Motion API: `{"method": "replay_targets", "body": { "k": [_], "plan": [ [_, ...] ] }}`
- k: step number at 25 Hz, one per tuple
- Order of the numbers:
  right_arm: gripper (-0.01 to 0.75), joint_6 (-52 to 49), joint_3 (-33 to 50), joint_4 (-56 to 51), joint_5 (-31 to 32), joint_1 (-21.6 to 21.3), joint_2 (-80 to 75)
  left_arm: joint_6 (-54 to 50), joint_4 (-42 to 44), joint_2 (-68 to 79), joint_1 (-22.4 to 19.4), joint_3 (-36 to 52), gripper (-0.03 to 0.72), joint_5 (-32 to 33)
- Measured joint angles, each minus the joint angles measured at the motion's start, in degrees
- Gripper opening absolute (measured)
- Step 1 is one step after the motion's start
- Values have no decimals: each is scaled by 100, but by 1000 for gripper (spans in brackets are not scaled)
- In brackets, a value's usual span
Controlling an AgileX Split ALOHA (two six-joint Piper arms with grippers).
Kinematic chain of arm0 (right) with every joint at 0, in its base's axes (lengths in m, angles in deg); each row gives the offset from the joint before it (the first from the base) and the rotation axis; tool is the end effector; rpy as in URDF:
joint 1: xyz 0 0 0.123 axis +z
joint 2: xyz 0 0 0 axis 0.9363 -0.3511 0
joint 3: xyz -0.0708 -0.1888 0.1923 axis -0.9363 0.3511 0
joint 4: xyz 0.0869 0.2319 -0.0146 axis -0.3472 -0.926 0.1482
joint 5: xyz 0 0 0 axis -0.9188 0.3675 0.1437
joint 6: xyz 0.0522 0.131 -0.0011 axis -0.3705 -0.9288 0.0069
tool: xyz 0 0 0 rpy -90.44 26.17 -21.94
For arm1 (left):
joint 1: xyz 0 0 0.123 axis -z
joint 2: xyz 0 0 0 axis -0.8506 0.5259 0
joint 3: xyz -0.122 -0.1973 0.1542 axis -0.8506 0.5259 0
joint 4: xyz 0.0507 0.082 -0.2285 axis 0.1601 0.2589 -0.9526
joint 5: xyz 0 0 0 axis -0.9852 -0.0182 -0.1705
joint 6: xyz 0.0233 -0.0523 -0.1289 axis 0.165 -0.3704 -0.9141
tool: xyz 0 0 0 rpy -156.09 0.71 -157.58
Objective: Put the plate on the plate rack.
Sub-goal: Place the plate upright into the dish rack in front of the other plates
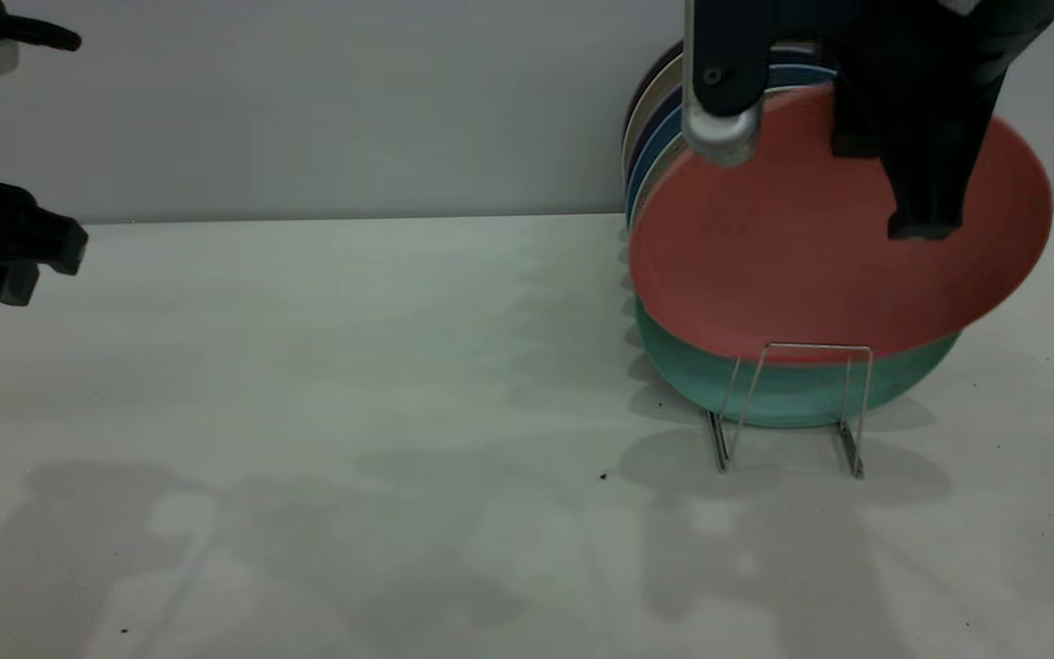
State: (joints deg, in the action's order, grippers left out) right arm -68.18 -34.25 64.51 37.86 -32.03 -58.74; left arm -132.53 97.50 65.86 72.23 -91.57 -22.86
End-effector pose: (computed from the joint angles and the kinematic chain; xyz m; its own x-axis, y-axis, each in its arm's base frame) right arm 0.3216 0.1730 0.1798 -0.0525 -0.9947 -0.0886 -0.7030 0.0998 -0.7042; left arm 0.3129 -0.0465 0.1238 -0.7783 0.1426 -0.6115 0.0705 0.9876 0.1405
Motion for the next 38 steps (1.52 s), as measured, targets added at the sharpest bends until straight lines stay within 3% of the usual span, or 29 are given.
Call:
{"method": "replay_targets", "body": {
  "k": [18,22,28,38],
  "plan": [
    [107,-446,0,-13,-625,-495,-560,0,0,0,-1,0,431,-39],
    [161,-475,0,-35,-747,-500,-560,0,0,0,-1,0,431,-100],
    [303,-488,0,-161,-764,-502,-560,0,0,0,-1,0,431,-123],
    [334,-511,0,-606,-814,-502,-137,2,0,0,-1,0,431,-90]
  ]
}}
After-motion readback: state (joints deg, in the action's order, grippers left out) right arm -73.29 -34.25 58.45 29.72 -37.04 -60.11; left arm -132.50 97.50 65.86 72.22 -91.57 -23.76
